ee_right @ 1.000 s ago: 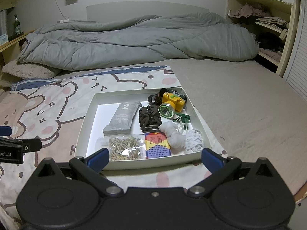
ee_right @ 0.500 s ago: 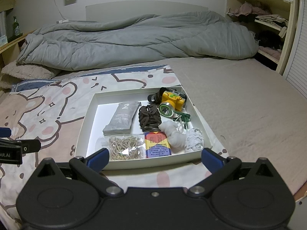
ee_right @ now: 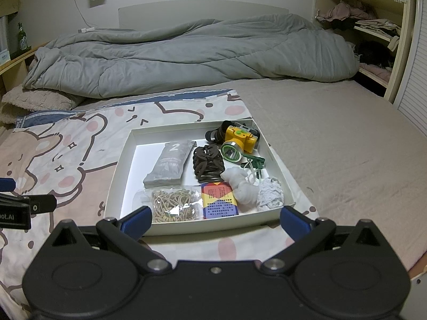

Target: Organize objects

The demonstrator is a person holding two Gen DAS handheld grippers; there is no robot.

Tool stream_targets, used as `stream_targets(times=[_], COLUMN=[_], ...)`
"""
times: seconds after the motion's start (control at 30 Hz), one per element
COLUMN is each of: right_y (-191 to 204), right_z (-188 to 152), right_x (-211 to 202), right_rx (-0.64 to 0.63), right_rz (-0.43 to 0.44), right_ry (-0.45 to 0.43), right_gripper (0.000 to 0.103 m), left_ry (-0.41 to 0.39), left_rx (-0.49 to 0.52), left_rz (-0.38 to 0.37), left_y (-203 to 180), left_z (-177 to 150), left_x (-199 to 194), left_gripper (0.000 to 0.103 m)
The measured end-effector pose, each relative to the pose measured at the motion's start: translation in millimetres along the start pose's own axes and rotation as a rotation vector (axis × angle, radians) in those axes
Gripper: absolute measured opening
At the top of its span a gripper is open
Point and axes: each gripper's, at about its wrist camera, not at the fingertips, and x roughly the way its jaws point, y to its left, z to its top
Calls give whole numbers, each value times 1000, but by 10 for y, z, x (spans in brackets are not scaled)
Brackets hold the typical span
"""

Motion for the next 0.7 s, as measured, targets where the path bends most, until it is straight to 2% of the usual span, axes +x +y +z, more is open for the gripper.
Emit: stream_targets(times=[0.7], right_y=[11], right_z=[-5], right_x=[-3], right_rx=[4], right_rz=[1], right_ry=[5], right_gripper=[103], left_ry=[6], left_rx=[3], left_rz=[6], left_y=[7], left_z=[11], left_x=[7], left_gripper=[103])
